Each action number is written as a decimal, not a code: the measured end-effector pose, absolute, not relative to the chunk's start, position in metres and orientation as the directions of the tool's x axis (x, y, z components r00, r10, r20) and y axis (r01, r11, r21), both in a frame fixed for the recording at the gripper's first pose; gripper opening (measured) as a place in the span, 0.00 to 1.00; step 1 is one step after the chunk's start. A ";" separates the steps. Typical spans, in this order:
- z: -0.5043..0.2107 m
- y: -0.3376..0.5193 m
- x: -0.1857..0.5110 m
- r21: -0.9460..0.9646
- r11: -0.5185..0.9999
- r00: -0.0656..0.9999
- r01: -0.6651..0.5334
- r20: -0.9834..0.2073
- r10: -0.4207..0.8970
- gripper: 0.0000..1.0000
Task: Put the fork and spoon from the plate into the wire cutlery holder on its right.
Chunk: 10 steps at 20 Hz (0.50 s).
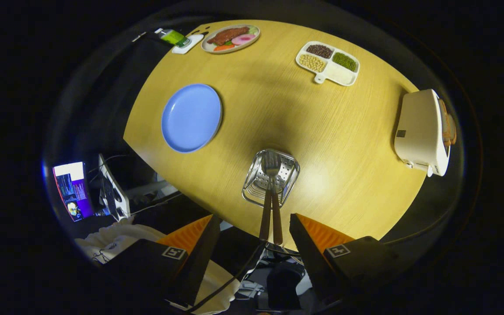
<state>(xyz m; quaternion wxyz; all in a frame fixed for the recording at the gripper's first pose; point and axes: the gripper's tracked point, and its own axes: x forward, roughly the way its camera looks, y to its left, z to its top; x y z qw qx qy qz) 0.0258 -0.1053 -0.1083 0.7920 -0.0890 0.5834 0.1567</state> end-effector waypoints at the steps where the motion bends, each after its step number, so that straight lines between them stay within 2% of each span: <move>1: -0.100 -0.103 0.024 0.044 0.942 0.323 -0.332 -0.933 0.158 0.99; 5: -0.065 -0.090 0.026 0.076 0.973 0.575 -0.218 -0.796 0.191 0.99; 10: -0.013 -0.087 0.033 0.038 0.994 0.835 -0.101 -0.541 0.105 0.99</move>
